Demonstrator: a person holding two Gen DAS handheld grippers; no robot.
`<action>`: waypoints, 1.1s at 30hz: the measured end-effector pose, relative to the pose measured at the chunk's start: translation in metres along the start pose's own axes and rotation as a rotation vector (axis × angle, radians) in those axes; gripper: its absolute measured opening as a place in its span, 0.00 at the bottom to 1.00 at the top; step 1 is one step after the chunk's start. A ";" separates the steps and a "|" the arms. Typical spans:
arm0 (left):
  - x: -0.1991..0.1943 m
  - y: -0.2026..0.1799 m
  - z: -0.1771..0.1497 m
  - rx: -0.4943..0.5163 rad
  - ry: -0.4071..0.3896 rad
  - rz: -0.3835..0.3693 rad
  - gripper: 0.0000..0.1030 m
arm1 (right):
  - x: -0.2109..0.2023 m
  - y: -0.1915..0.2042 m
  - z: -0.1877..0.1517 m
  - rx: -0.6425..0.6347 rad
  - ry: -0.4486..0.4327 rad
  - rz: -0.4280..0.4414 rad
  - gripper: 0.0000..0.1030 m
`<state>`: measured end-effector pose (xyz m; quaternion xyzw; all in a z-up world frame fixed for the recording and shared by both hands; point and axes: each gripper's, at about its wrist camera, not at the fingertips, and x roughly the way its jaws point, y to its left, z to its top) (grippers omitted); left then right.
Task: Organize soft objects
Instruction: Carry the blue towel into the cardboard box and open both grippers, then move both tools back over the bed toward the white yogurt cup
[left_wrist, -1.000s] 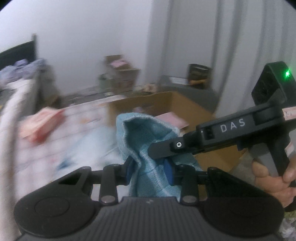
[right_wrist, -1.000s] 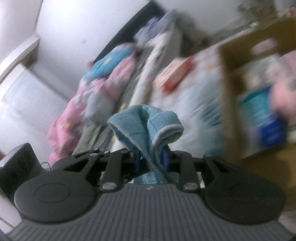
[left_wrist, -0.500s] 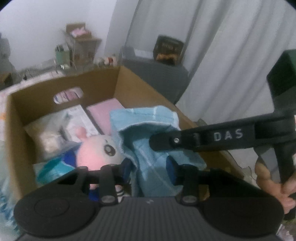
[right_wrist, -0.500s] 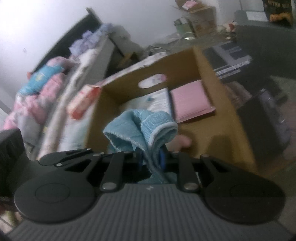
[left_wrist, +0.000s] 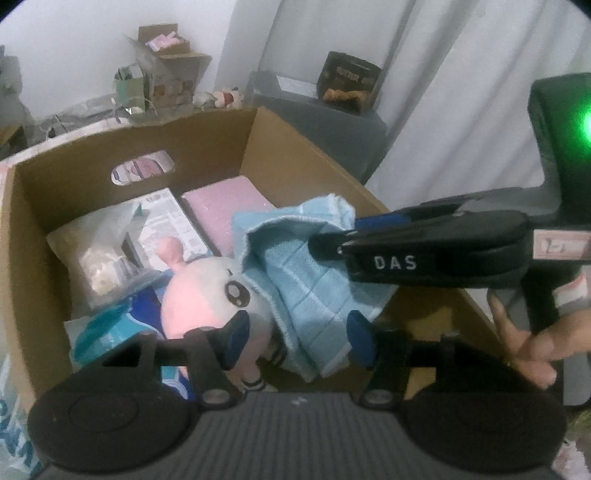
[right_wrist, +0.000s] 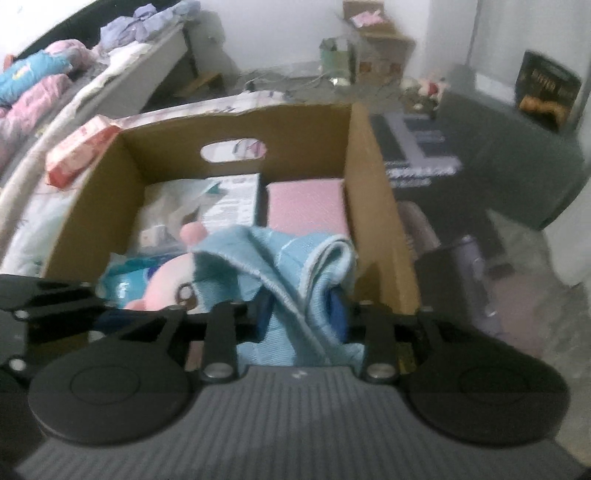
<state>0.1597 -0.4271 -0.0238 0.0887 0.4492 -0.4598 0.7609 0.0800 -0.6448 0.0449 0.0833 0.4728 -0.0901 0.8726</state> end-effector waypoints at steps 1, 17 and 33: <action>-0.004 -0.001 0.000 0.002 -0.007 0.007 0.61 | -0.005 0.002 -0.001 -0.007 -0.011 -0.009 0.36; -0.120 0.018 -0.038 0.000 -0.130 0.112 0.74 | -0.070 0.003 -0.020 0.147 -0.131 0.161 0.41; -0.253 0.097 -0.164 -0.195 -0.220 0.373 0.79 | -0.105 0.113 -0.062 0.190 -0.127 0.570 0.41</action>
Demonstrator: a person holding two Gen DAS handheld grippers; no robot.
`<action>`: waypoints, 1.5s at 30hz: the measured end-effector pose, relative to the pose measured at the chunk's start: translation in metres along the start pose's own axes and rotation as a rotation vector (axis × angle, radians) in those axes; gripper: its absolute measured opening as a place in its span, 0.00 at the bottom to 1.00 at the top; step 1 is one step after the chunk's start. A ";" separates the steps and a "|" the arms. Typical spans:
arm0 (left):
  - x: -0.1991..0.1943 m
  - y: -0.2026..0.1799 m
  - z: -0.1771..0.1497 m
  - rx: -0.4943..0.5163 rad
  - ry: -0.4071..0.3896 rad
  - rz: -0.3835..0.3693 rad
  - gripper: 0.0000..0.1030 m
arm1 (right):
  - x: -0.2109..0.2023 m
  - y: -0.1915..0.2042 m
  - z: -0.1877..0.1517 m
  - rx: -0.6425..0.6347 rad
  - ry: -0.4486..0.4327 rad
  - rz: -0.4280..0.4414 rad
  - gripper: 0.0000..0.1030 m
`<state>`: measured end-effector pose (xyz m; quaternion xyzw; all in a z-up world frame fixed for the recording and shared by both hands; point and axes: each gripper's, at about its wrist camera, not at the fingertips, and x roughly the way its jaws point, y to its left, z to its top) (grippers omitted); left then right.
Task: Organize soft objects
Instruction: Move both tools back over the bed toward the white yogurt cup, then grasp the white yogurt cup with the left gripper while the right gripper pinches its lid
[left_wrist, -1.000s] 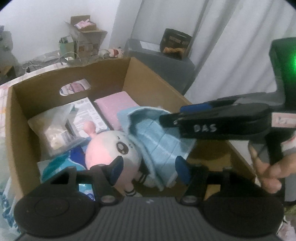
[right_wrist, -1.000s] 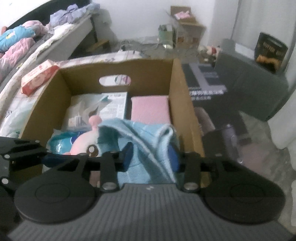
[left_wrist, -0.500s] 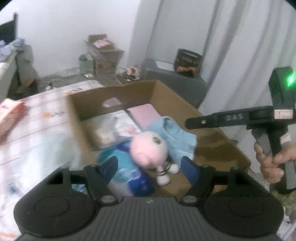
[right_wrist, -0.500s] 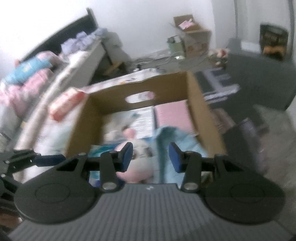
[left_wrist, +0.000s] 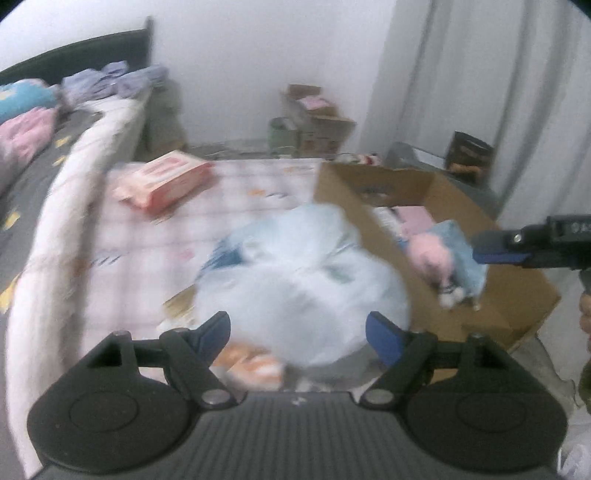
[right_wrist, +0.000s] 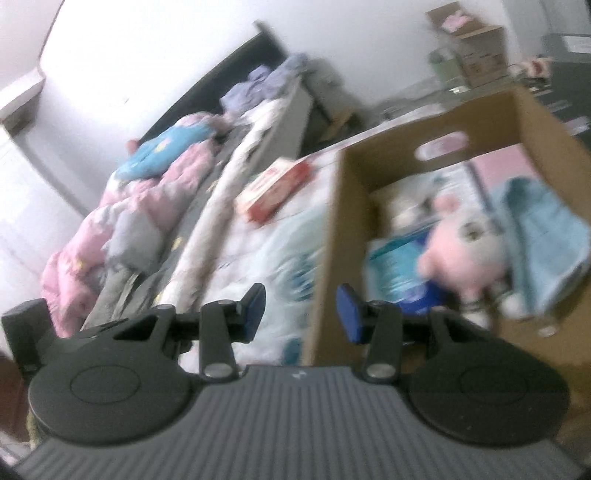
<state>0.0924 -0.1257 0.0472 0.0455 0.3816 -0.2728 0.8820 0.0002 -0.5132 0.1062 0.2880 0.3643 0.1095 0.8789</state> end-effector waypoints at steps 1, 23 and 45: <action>-0.003 0.006 -0.007 -0.008 0.001 0.006 0.79 | 0.005 0.009 -0.003 -0.008 0.009 0.012 0.41; 0.026 0.072 -0.056 -0.033 0.051 0.075 0.69 | 0.156 0.114 -0.067 0.060 0.319 0.170 0.41; 0.041 0.095 -0.073 -0.099 0.046 -0.008 0.45 | 0.212 0.095 -0.076 0.259 0.393 0.163 0.44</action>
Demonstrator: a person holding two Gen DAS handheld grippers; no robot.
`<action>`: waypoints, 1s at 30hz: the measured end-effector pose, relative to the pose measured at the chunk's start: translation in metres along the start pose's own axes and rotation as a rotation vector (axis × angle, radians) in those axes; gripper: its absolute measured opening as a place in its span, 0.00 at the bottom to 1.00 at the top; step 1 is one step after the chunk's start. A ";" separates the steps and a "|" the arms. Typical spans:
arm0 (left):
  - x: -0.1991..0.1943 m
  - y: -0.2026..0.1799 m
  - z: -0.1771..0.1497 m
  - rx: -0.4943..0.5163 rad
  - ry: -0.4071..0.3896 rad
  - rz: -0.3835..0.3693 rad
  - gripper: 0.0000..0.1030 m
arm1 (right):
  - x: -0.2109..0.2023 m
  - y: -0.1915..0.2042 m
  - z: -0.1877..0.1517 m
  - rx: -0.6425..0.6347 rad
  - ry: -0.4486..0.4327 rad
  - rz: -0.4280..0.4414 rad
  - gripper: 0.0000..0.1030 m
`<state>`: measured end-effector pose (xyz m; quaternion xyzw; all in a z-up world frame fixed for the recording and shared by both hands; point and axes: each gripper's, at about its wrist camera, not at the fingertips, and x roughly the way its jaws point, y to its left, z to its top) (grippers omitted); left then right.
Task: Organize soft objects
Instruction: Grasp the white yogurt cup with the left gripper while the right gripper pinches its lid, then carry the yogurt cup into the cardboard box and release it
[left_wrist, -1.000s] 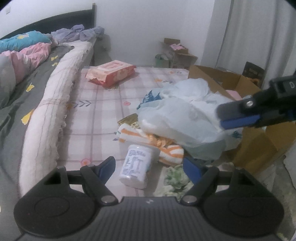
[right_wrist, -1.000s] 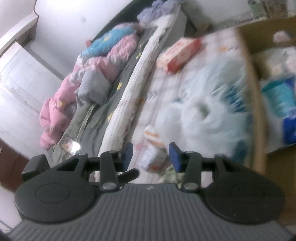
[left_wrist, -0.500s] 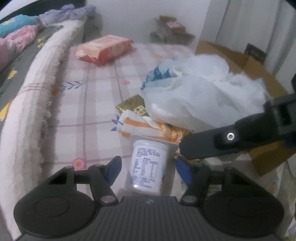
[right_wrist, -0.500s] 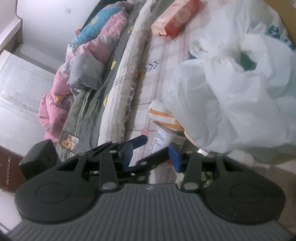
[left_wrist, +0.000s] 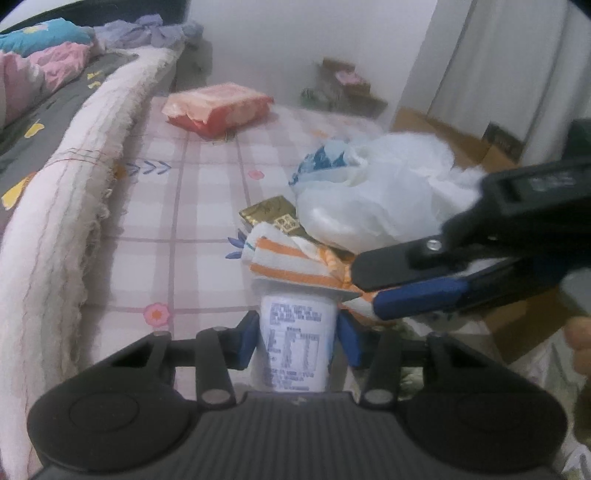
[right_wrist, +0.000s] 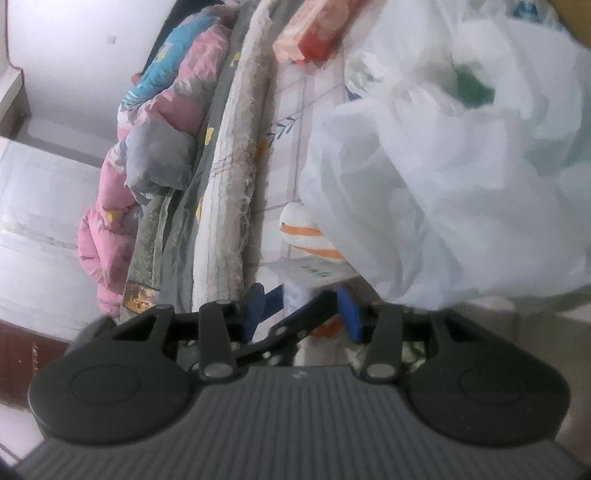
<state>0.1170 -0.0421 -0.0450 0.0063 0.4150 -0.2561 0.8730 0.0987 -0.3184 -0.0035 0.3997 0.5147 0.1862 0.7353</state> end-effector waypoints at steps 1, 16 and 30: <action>-0.004 0.002 -0.001 -0.007 -0.015 -0.006 0.45 | 0.002 -0.001 0.001 0.010 0.007 0.008 0.45; -0.024 0.004 -0.018 -0.010 -0.054 -0.034 0.47 | 0.022 0.008 -0.004 0.068 0.041 0.106 0.55; -0.033 -0.002 -0.016 0.036 -0.050 0.035 0.46 | 0.024 0.005 -0.011 0.017 0.047 0.088 0.32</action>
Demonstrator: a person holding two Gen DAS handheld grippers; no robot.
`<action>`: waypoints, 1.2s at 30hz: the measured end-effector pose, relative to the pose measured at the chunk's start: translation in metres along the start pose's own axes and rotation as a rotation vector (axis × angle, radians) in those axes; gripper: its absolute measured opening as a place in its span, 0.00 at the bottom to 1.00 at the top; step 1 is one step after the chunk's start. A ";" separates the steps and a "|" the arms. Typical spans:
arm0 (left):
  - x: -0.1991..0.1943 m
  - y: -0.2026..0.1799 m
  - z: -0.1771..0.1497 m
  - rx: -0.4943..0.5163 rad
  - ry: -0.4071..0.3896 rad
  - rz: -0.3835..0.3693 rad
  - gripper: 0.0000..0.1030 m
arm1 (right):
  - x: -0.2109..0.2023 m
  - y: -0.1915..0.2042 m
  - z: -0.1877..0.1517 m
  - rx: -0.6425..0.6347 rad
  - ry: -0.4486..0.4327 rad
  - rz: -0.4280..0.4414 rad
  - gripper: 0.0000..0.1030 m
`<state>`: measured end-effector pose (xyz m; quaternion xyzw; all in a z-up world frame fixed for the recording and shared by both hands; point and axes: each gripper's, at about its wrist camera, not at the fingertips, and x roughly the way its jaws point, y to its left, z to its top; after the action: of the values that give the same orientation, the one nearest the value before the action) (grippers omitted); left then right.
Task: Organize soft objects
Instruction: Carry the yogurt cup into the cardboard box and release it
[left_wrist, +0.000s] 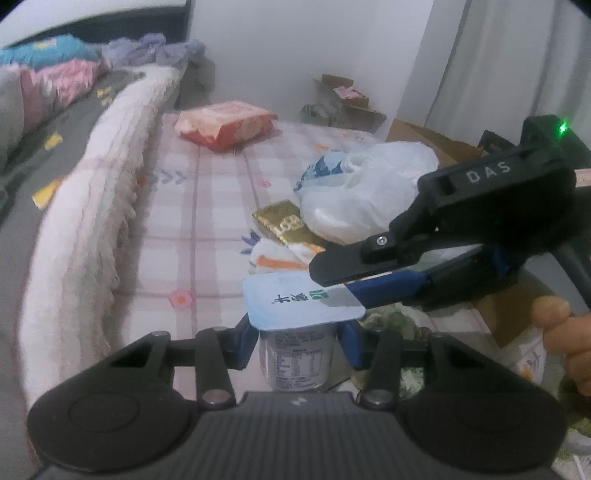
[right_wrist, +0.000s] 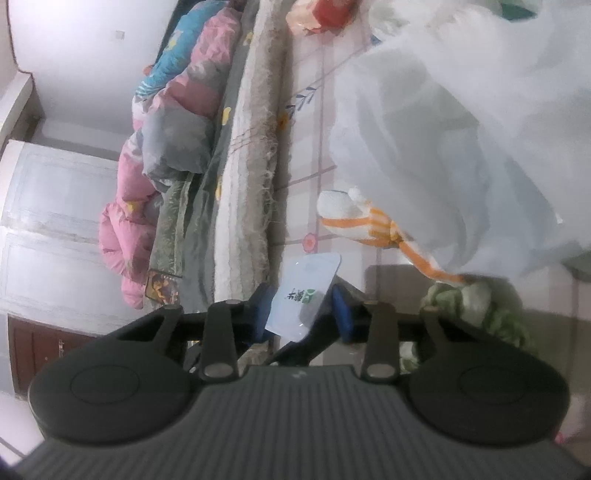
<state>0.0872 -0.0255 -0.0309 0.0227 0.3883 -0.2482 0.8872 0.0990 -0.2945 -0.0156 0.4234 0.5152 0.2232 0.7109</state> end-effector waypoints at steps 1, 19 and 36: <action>-0.004 -0.002 0.003 0.004 -0.007 0.005 0.46 | -0.002 0.002 0.000 -0.010 -0.002 0.007 0.32; -0.020 -0.160 0.109 0.286 -0.189 -0.161 0.46 | -0.192 0.021 0.021 -0.130 -0.299 0.070 0.32; 0.112 -0.276 0.097 0.399 0.238 -0.339 0.47 | -0.294 -0.135 0.023 0.144 -0.259 -0.100 0.34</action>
<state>0.0913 -0.3372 0.0005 0.1606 0.4315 -0.4600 0.7592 -0.0043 -0.5976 0.0344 0.4726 0.4544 0.0937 0.7493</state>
